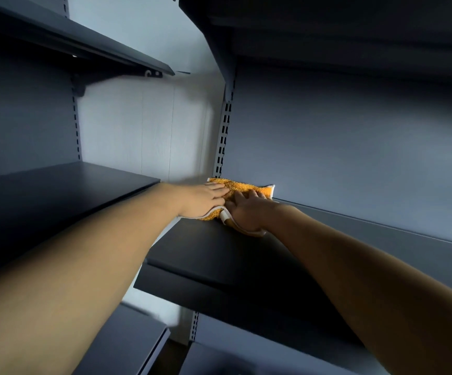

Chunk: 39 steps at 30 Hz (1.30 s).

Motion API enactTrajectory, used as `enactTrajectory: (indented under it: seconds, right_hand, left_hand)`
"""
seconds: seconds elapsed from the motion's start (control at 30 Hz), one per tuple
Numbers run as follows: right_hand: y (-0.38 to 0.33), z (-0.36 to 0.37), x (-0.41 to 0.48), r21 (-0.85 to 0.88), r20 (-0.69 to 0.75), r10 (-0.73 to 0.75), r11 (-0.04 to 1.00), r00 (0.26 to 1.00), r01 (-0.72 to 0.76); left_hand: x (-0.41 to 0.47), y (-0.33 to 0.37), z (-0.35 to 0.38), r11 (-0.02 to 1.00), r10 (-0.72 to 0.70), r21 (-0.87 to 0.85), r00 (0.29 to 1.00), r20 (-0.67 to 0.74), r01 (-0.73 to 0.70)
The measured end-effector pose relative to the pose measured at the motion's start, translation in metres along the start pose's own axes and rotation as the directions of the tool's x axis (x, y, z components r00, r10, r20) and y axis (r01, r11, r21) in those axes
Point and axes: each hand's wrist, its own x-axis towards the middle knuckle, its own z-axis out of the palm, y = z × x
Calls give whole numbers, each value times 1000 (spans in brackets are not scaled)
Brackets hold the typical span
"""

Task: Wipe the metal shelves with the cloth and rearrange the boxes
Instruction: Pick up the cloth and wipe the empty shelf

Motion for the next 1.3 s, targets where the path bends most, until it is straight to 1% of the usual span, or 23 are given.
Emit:
enactTrajectory:
  seconds: [0.03, 0.07, 0.1, 0.13, 0.17, 0.3, 0.4, 0.43, 0.47, 0.53, 0.57, 0.63, 0.7, 0.77, 0.83, 0.93, 1.03, 1.17, 1.23, 1.3]
  right_hand:
    - [-1, 0, -2, 9, -3, 9, 1000, 1000, -9]
    - [-2, 0, -5, 12, 6, 20, 1000, 1000, -20]
    - [-4, 1, -8, 18, 8, 25, 1000, 1000, -25]
    - [-4, 1, -11, 3, 4, 15, 1000, 1000, -15]
    - [-5, 1, -15, -9, 1, 7, 1000, 1000, -7]
    - [-12, 3, -34, -56, 25, -12, 998, 1000, 13]
    - [-19, 1, -53, -83, 31, -47, 995, 998, 50]
    - [-21, 1, -58, -85, 34, -55, 995, 998, 57]
    - [-22, 2, -62, -89, 41, -61, 994, 997, 64]
    - [-26, 4, -71, -85, 42, -88, 992, 995, 91]
    - [-27, 5, -77, -83, 38, -101, 991, 994, 104]
    - [-30, 6, -87, -76, 37, -134, 988, 990, 136]
    - [-32, 8, -97, -63, 39, -174, 982, 984, 176]
    - [-35, 10, -107, -59, 36, -210, 976, 977, 212]
    - [-37, 12, -117, -53, 29, -245, 968, 969, 246]
    - [-41, 15, -130, -56, 18, -283, 957, 959, 283]
    - [-43, 20, -144, -43, -19, -319, 947, 947, 318]
    - [-44, 24, -175, -72, -121, -392, 920, 912, 386]
    - [-41, 26, -186, -49, -179, -394, 919, 901, 392]
    - [-33, 26, -195, -9, -260, -388, 916, 884, 400]
  left_hand:
    - [-6, 5, -5, 999, -34, -21, 999, 35, 35]
    - [-12, 10, -7, 997, -26, -70, 998, 62, 30]
    - [-17, 13, -9, 997, -17, -73, 998, 59, 22]
    - [-24, 16, -12, 987, -60, -144, 997, 41, 65]
    - [-32, 19, -14, 977, -112, -179, 993, 43, 118]
    - [-42, 20, -7, 974, -75, -210, 996, 46, 83]
    - [-57, 24, -3, 947, -151, -297, 986, -65, 126]
    - [-62, 25, -4, 944, -161, -302, 984, -72, 132]
    - [-65, 25, -2, 950, -153, -282, 987, -49, 134]
    - [-71, 23, 1, 974, -82, -212, 997, 4, 81]
    - [-76, 23, 2, 980, -79, -185, 997, -4, 77]
    - [-86, 27, 4, 977, -106, -194, 992, -63, 92]
    - [-96, 31, 5, 978, -121, -172, 992, -24, 115]
    - [-107, 31, 4, 973, -122, -197, 992, 19, 124]
    - [-119, 32, 3, 945, -189, -269, 982, 13, 185]
    - [-138, 38, 2, 961, -184, -220, 981, -60, 167]
    - [-154, 48, -3, 961, -237, -172, 966, -102, 217]
    - [-175, 76, -5, 935, -349, -161, 901, -257, 317]
    - [-182, 92, -6, 913, -403, -209, 859, -317, 352]
    - [-187, 107, -10, 886, -450, -284, 824, -343, 366]
